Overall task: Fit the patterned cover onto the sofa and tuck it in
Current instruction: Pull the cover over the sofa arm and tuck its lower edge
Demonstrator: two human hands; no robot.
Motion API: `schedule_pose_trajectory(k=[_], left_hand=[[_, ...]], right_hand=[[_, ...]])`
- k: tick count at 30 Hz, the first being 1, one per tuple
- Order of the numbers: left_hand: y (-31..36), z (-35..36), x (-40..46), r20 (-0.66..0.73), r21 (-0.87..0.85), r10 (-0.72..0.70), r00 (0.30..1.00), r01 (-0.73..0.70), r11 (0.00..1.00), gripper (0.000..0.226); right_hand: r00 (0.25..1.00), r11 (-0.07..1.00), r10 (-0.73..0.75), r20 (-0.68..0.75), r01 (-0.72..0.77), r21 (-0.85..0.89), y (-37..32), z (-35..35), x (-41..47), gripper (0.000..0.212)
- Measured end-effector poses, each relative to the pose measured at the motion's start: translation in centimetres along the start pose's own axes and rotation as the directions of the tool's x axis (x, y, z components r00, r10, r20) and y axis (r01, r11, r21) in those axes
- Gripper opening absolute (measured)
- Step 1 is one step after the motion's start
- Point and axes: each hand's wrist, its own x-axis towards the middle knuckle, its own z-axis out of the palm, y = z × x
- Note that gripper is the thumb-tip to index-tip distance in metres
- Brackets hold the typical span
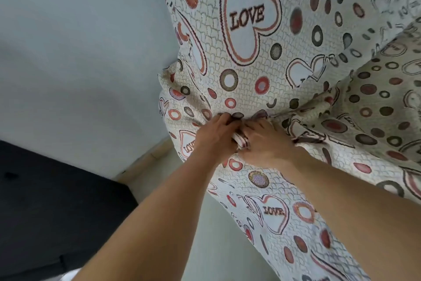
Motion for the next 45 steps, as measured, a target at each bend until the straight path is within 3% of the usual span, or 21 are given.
schedule_pose_trajectory(k=[5,11,15,20,28,31,35,39,40,45], left_hand=[[1.0,-0.5,0.1,0.020,0.007,-0.036,0.999,0.035,0.999,0.058],[2.4,1.5,-5.0,0.021,-0.197,-0.067,0.998,0.070,0.978,0.061],[6.4,1.9,-7.6,-0.092,-0.352,-0.198,0.976,0.154,0.923,0.065],[11.8,2.0,-9.6,-0.108,-0.445,-0.330,0.938,0.251,0.860,0.069],[20.8,3.3,-11.4,-0.116,-0.578,-0.461,0.880,0.317,0.752,0.061],[24.4,3.9,-13.4,-0.127,-0.633,-0.458,0.880,0.284,0.720,0.050],[28.3,3.7,-15.6,-0.282,-0.570,-0.366,0.887,0.152,0.807,0.044],[31.5,3.1,-16.2,-0.089,-0.439,-0.144,0.986,0.091,0.894,0.074],[31.8,3.3,-16.1,-0.070,-0.395,-0.118,0.991,0.081,0.915,0.072],[31.2,3.6,-15.0,-0.151,-0.352,-0.189,0.970,0.126,0.927,0.027]], right_hand=[[0.990,1.000,0.004,0.138,-0.006,0.020,0.4,-1.0,1.0,0.074],[0.991,0.993,-0.115,0.070,0.113,0.024,2.0,0.0,-1.4,0.078],[0.979,0.979,-0.203,0.029,0.203,-0.013,3.1,-0.5,-3.9,0.077],[0.951,0.948,-0.307,0.035,0.309,-0.080,6.5,-0.7,-8.8,0.074],[0.939,0.937,-0.342,0.022,0.339,0.080,12.9,0.2,-15.0,0.063],[0.935,0.931,-0.356,0.000,0.354,0.089,14.9,0.9,-16.3,0.062],[0.956,0.938,-0.292,-0.020,0.290,0.189,17.8,0.9,-17.6,0.053],[0.976,0.937,-0.217,-0.021,0.214,0.275,19.7,1.2,-18.5,0.043],[0.977,0.927,-0.211,-0.020,0.207,0.312,19.9,1.2,-18.6,0.041],[0.984,0.863,-0.171,-0.051,0.175,0.473,20.6,0.9,-19.3,0.037]])
